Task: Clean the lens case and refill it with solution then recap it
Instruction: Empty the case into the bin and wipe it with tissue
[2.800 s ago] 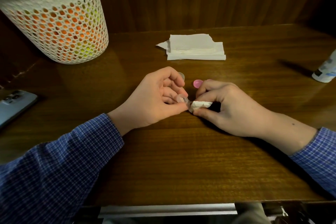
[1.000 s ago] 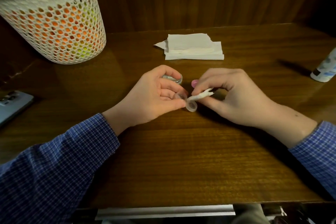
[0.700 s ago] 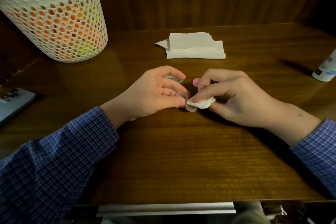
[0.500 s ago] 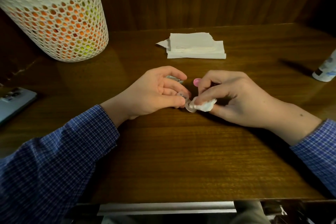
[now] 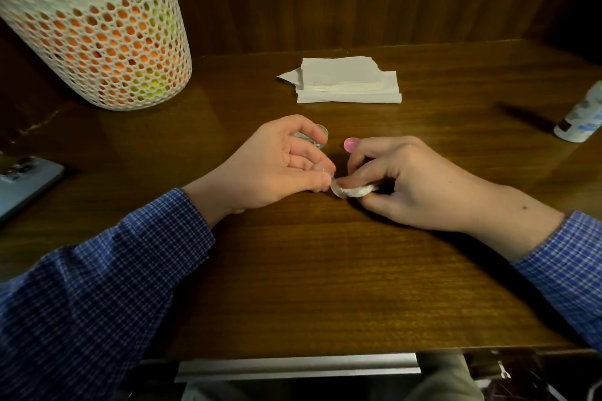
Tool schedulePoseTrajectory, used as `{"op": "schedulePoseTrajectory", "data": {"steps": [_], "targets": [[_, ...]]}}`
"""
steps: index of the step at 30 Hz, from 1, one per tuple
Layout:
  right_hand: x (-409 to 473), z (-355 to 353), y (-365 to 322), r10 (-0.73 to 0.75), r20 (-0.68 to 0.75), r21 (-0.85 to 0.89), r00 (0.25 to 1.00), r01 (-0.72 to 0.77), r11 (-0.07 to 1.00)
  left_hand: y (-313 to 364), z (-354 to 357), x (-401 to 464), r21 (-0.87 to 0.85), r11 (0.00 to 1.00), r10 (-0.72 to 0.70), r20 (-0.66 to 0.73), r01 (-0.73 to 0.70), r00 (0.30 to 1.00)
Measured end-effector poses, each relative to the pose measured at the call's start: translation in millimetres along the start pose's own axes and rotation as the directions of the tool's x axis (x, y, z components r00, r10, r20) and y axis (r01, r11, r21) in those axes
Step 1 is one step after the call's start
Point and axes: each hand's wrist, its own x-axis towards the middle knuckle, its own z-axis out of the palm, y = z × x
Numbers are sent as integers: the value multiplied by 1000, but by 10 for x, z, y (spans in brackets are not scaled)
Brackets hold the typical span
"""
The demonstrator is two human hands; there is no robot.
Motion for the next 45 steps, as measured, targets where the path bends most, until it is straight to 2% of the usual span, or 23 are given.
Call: {"op": "schedulePoseTrajectory", "data": {"steps": [7, 13, 18, 28, 34, 40, 45], "targets": [[-12, -14, 35, -48, -46, 11, 998, 48, 999, 20, 20, -7, -7, 1000, -7, -16, 7, 1000], [5, -63, 53, -42, -4, 105, 999, 43, 994, 23, 23, -27, -1, 1000, 13, 1, -13, 1000], [3, 17, 42, -73, -166, 66, 983, 85, 994, 25, 12, -29, -7, 1000, 16, 25, -16, 1000], [2, 9, 4, -20, -19, 55, 1000, 21, 998, 25, 47, -42, 0, 1000, 30, -41, -30, 999], [19, 53, -34, 51, -22, 29, 998, -50, 998, 45, 78, -74, 18, 998, 56, -84, -55, 995], [19, 157, -60, 148, -53, 26, 988, -147, 989, 39, 184, -164, 131, 984, 148, -203, -123, 968], [25, 188, -60, 239, -104, 63, 965, -233, 970, -11, 401, -233, 346, 929, 265, -368, -133, 891]]}}
